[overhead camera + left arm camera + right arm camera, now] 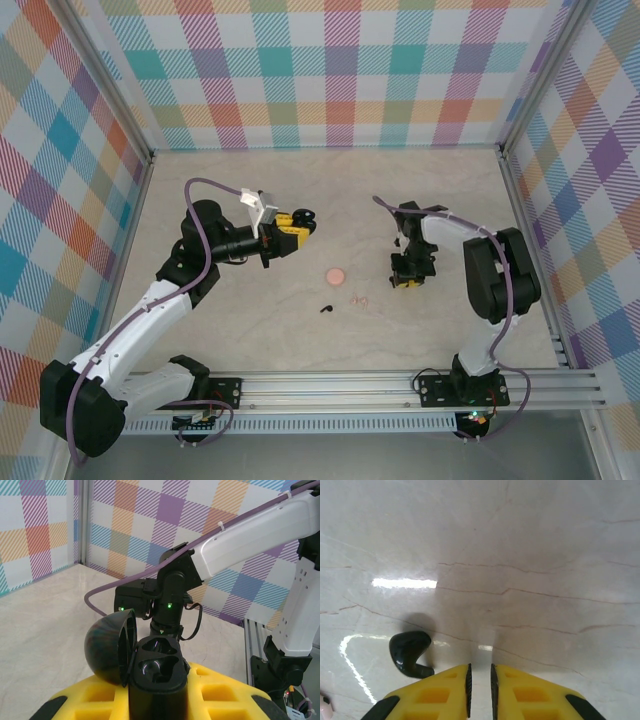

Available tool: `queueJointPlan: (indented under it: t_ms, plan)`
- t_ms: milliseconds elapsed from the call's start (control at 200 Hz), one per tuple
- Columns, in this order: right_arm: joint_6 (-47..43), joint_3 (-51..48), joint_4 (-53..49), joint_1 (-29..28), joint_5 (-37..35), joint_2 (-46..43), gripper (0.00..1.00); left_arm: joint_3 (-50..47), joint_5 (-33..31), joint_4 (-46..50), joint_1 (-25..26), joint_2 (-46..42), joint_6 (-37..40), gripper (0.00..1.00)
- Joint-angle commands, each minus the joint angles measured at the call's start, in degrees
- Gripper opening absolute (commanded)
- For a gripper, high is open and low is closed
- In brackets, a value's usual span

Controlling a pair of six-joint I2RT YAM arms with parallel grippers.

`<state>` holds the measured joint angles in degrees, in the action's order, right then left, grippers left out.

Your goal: Insert the wireless bluetooth earbuds into the charging case

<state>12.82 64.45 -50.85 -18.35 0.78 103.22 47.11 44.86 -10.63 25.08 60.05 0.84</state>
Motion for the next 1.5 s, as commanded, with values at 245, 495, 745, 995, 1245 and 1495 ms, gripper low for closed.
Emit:
queueJointPlan:
  t_ms: [245,495,745,995,1245,1495]
  plan:
    - [-0.39,1.71,0.92,-0.59,7.32,-5.4,0.38,0.55,-0.13,-1.75,0.23,-0.2,-0.32,0.16]
    - [-1.88,5.36,-0.21,-2.27,3.18,0.26,0.46,0.73,-0.14,-1.85,0.3,0.01,-0.32,0.16]
    - [-2.45,6.83,0.31,-2.83,3.02,3.3,0.46,0.79,-0.27,-1.85,0.4,0.27,-0.44,0.17]
    - [-2.1,7.19,0.36,-3.62,1.27,5.31,0.44,0.79,-0.39,-1.85,0.36,0.27,-0.47,0.16]
    - [-1.51,7.35,0.31,-4.38,0.55,6.4,0.42,0.71,-0.39,-1.85,0.34,0.48,-0.42,0.16]
    - [-1.09,7.45,-0.24,-5.44,-0.49,7.16,0.4,0.6,-0.6,-1.79,0.41,0.31,-0.36,0.16]
